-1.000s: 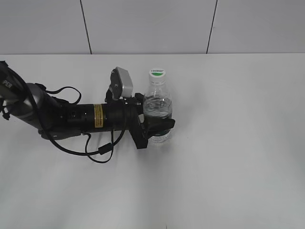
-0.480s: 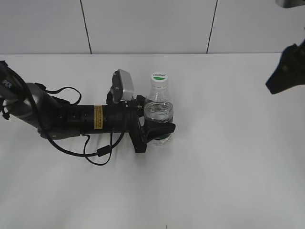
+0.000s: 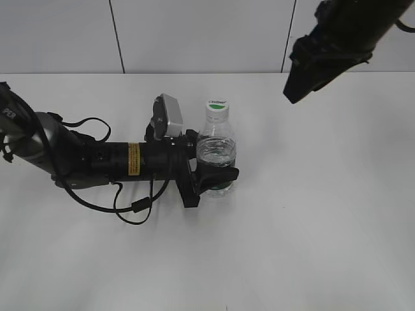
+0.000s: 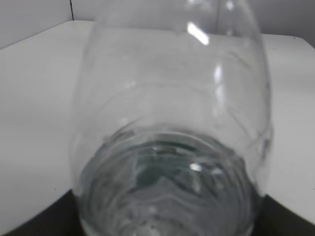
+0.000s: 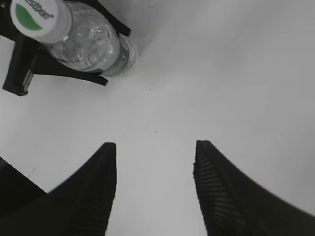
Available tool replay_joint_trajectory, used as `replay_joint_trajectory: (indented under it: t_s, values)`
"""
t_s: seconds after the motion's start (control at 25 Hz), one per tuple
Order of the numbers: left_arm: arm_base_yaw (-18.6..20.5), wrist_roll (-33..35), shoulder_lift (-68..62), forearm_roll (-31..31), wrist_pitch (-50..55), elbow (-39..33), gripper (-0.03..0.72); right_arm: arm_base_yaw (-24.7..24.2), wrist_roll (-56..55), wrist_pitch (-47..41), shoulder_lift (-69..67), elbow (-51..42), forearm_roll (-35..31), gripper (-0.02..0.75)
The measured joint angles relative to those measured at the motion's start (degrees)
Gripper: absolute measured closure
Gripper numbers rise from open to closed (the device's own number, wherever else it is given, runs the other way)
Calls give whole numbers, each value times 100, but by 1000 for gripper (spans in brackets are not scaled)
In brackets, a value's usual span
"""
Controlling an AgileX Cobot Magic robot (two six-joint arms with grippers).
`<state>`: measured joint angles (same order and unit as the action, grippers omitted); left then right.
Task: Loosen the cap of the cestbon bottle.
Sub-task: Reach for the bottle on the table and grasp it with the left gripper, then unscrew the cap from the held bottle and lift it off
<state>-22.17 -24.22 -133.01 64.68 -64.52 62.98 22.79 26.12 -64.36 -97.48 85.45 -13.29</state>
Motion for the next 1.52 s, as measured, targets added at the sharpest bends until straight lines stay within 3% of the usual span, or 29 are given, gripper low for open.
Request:
replay_joint_trajectory:
  t_s: [0.48, 0.88, 1.52]
  values:
    - [-7, -11, 15, 0, 112, 6, 280, 545, -6, -502, -1107, 1511, -92, 349]
    - [-7, -35, 15, -12, 118, 6, 280, 900, -240, -533, -1335, 1670, -138, 349]
    - [-7, -41, 15, -17, 118, 6, 281, 915, -432, -113, -1734, 1670, -375, 349]
